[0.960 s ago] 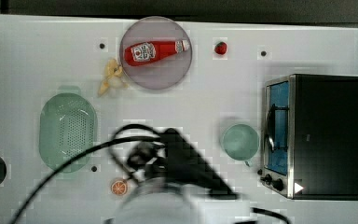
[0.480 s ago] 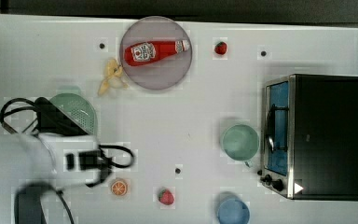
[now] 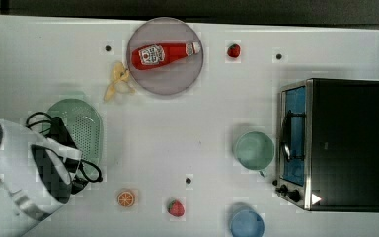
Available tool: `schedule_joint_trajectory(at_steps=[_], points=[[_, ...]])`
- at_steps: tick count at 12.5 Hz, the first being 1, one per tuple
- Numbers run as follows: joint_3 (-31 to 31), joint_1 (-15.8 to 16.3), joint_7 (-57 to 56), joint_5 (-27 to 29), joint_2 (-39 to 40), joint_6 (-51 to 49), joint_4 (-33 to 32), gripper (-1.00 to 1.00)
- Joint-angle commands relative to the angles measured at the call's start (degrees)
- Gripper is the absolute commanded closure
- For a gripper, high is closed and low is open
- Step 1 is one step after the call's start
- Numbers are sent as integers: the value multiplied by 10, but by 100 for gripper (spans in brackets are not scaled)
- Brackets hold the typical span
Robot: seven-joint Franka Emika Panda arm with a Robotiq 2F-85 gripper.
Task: Drag strainer left to right.
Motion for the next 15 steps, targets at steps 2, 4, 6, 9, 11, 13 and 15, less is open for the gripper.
schedule_joint_trajectory(at_steps=[2,4,6,9,11,13,15], points=[[-15,1,233,-3,35,107,-1,-100],[-20,1,267,-10,77,170,-14,-100],[-25,2,270,-35,113,229,-26,-100],[-44,10,271,-52,153,282,-34,-100],[-70,24,271,-77,170,294,-33,-100],[-99,37,274,-86,175,308,-35,-100],[-113,44,274,-86,176,307,-38,-100]])
